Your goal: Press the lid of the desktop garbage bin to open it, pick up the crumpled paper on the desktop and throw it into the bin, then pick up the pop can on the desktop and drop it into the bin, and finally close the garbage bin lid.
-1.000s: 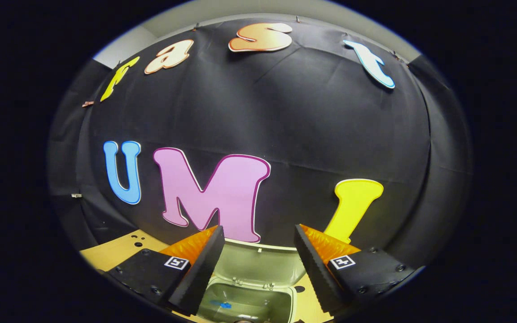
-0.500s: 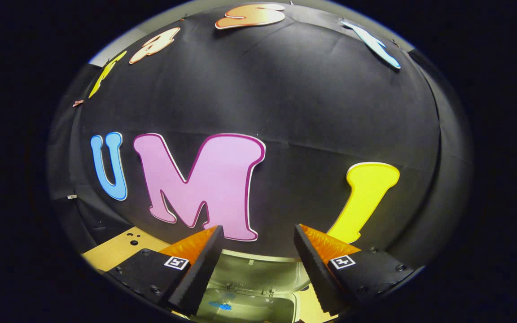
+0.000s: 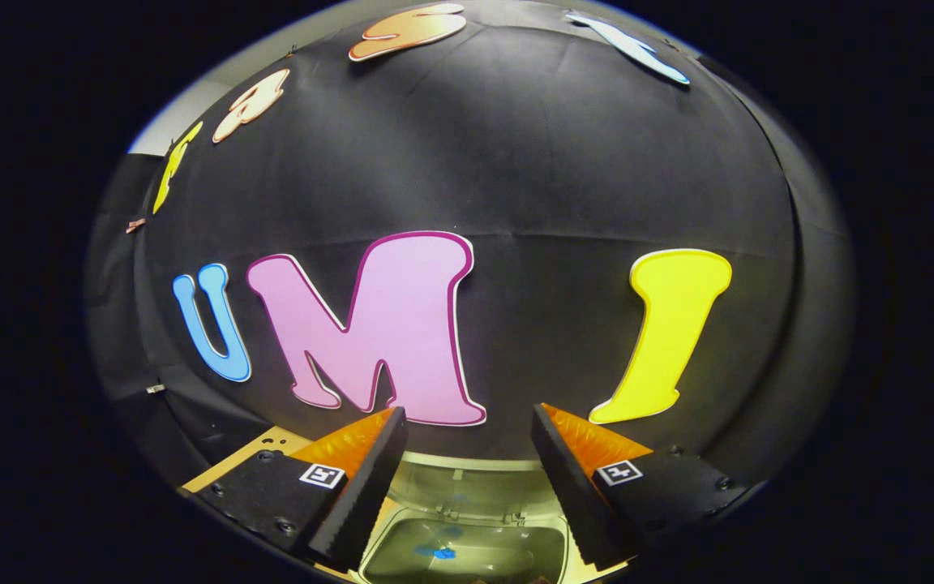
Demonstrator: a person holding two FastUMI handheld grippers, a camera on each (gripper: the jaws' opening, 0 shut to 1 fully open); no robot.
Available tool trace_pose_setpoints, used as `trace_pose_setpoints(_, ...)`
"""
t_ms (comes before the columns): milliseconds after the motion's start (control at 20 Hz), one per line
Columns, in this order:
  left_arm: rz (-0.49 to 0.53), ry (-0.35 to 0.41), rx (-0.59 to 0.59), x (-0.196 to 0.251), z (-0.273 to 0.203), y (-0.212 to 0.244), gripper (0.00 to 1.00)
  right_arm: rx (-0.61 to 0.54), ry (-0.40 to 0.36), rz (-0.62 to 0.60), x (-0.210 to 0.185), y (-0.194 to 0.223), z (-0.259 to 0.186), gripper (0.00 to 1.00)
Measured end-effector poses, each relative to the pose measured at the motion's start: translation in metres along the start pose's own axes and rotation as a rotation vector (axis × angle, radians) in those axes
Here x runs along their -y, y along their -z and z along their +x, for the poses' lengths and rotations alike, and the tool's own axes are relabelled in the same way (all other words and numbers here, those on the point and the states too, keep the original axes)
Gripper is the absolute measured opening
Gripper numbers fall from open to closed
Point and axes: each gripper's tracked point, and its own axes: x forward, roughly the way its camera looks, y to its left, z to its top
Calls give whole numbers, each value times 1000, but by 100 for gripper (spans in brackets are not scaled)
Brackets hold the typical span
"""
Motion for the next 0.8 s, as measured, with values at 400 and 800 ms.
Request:
trace_pose_setpoints(400,63,162,36,32,5,-23,96,-77,51,7,-7,47,-56,97)
trace_pose_setpoints(800,70,202,30,17,4,-8,96,-207,93,-2,-10,135,-86,97)
